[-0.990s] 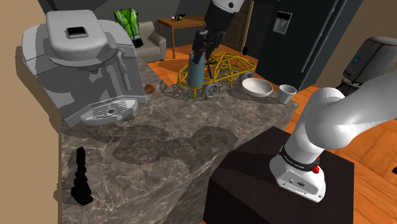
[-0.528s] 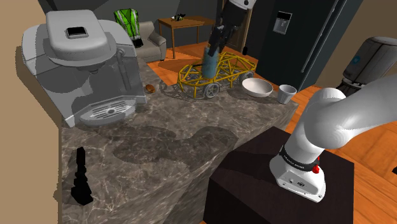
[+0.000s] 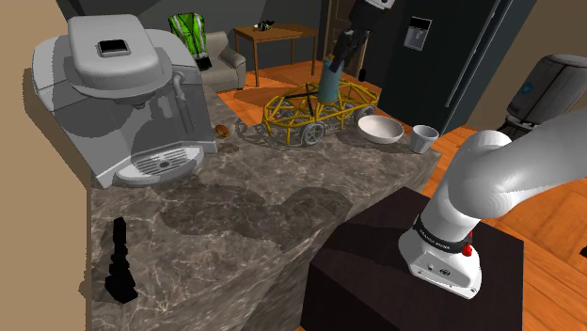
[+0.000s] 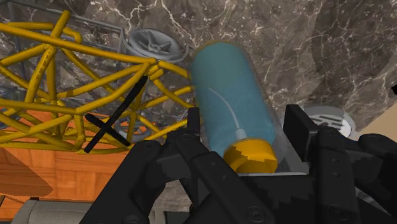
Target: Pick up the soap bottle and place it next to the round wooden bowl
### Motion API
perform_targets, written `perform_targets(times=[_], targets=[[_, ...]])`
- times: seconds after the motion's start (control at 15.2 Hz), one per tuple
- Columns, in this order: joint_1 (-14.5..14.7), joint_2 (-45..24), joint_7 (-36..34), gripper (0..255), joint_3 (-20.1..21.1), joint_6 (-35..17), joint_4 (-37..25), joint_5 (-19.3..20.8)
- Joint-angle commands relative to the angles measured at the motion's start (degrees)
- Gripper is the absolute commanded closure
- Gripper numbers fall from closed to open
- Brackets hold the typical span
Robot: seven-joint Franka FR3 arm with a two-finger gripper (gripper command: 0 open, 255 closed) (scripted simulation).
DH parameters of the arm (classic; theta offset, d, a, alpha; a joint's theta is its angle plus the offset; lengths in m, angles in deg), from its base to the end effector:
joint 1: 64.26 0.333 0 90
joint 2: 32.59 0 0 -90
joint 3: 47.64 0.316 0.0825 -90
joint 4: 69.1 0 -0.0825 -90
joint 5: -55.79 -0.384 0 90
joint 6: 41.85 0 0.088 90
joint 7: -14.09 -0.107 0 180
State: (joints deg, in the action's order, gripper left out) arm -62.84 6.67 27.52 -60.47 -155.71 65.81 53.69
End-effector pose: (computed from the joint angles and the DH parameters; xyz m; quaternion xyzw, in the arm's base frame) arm 0.3651 -0.0901 0.5932 -0.9843 -0.0262 -0.1653 0.0567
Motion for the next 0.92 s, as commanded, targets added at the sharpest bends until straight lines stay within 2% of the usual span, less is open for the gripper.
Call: perform_targets(times=[0.0, 0.4, 0.79, 0.86], targets=[[-0.44, -1.38, 2.70, 255, -2.47, 0.37, -1.56, 0.50], [-1.26, -6.42, 11.41, 255, -10.58, 1.48, -7.11, 1.20], [-0.82, -13.60, 20.59, 255, -19.19, 3.04, -14.90, -0.22], [-0.87, -13.55, 20.72, 255, -19.26, 2.30, -14.10, -0.20]])
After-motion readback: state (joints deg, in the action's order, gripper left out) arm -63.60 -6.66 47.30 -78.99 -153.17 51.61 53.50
